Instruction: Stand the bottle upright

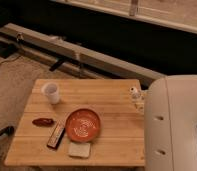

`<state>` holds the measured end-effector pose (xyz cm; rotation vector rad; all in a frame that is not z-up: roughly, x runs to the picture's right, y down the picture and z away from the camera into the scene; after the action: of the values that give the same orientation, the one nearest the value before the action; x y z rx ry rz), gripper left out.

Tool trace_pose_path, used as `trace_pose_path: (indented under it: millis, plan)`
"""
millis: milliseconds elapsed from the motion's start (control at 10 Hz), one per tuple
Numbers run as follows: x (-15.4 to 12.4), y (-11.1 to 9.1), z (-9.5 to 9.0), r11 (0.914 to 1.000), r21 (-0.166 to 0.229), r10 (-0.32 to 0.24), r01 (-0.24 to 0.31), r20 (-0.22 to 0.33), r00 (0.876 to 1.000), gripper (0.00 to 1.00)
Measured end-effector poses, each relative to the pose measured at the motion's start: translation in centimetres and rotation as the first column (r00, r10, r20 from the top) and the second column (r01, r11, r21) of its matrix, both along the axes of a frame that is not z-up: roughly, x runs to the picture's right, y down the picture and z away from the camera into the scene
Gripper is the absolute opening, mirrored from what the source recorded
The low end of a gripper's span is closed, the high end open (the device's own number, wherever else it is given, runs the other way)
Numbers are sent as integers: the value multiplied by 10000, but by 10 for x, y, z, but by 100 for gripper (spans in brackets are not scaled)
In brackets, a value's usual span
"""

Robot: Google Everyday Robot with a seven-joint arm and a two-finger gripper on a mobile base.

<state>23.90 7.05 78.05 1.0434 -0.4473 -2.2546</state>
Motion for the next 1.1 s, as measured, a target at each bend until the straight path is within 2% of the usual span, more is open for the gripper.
trace_pose_path:
  millis: [600,1100]
  plan:
    - [-30,-12,13,9972,420,576,-620,982,9935,0]
    - [-42,-9,25,9873,537,1367,-1493,1909,9721,0]
